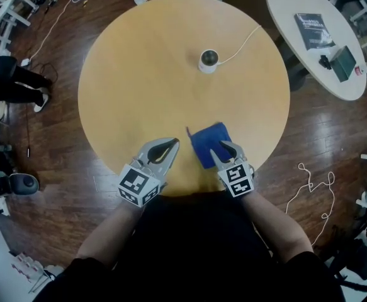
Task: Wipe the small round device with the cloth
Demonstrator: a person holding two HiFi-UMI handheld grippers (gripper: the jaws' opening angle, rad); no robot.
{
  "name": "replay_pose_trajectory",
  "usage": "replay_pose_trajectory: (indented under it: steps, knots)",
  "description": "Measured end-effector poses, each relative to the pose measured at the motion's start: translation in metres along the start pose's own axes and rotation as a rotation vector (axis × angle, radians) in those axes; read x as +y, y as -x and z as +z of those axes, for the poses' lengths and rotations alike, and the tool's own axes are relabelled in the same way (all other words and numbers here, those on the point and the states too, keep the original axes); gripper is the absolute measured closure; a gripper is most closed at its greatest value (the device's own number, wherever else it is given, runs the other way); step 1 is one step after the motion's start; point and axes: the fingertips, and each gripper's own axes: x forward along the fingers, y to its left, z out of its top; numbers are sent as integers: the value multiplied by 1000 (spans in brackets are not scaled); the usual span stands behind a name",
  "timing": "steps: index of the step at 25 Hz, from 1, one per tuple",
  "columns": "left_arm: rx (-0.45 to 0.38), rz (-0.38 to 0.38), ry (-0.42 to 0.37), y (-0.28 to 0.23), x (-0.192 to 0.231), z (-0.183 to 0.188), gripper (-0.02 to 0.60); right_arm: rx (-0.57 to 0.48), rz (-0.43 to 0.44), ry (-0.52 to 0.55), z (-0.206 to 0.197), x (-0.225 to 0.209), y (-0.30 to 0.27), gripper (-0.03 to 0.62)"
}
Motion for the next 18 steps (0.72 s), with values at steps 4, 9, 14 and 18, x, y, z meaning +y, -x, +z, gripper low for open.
replay_pose_trajectory:
  steps: [4,9,14,18]
  knots:
    - [19,5,39,1,2,-4,578,46,28,11,-9,9,-8,417]
    - [69,-5,18,-5,-1,-13,578,69,30,-26,-21,7,-10,396]
    - [178,-21,37,-14,-5,-41,567,97,39,-46,-25,7,-14,378]
    - [225,-26,45,-22,-9,-57,516,119,31,-29,-30,3,-16,378]
